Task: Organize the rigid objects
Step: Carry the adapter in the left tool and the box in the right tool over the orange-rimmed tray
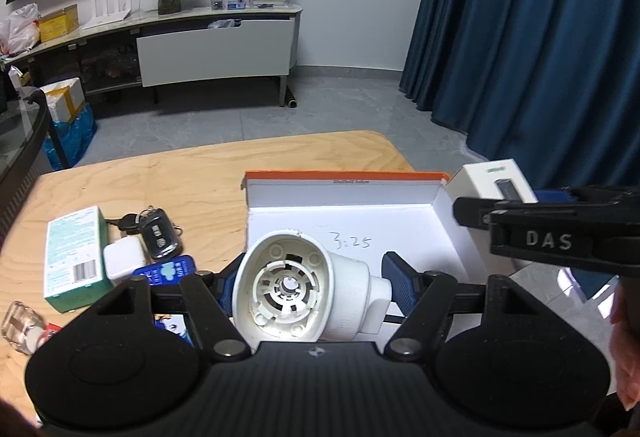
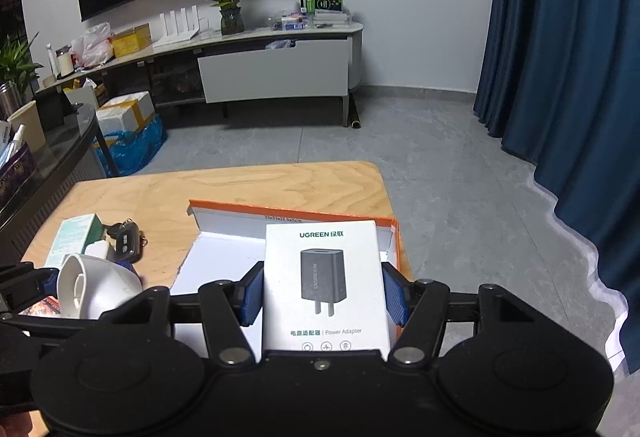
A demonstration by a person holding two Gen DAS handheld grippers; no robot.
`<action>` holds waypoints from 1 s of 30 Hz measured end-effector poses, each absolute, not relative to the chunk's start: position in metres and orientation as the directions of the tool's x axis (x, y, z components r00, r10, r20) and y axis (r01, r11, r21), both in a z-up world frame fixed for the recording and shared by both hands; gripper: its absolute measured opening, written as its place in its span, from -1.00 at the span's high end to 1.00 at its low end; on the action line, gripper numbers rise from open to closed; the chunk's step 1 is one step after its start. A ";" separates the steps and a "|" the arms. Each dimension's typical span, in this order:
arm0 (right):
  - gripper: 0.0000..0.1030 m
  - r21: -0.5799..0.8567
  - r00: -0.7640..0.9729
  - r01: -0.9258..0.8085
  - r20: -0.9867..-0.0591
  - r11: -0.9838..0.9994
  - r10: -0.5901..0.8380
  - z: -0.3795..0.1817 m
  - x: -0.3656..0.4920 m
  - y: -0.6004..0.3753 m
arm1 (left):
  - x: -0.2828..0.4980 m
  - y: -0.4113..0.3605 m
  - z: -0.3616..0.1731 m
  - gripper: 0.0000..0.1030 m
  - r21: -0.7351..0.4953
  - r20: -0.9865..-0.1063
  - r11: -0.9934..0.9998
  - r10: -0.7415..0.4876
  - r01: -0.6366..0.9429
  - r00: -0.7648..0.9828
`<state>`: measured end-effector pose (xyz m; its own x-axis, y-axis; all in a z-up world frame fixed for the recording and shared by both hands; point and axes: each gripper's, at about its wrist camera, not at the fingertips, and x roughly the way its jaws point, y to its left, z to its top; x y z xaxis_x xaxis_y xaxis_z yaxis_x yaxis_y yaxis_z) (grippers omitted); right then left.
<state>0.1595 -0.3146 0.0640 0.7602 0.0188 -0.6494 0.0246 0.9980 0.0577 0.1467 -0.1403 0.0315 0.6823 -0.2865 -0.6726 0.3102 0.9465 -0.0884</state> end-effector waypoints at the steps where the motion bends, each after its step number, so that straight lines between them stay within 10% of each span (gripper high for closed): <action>1: -0.38 0.059 0.764 0.025 -0.645 0.998 0.019 0.065 0.159 -0.314 | 0.147 -0.140 0.031 -0.38 -0.081 -0.676 0.950 -0.275 0.301 0.684; 30: -0.38 0.091 0.762 0.042 -0.647 0.995 0.027 0.061 0.166 -0.317 | 0.146 -0.149 0.030 -0.39 -0.050 -0.688 0.950 -0.256 0.308 0.679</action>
<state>0.1656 -0.3174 0.0613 0.7622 0.0271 -0.6468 0.0416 0.9950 0.0906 0.1456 -0.1486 0.0301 0.6790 -0.2559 -0.6881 0.3077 0.9502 -0.0497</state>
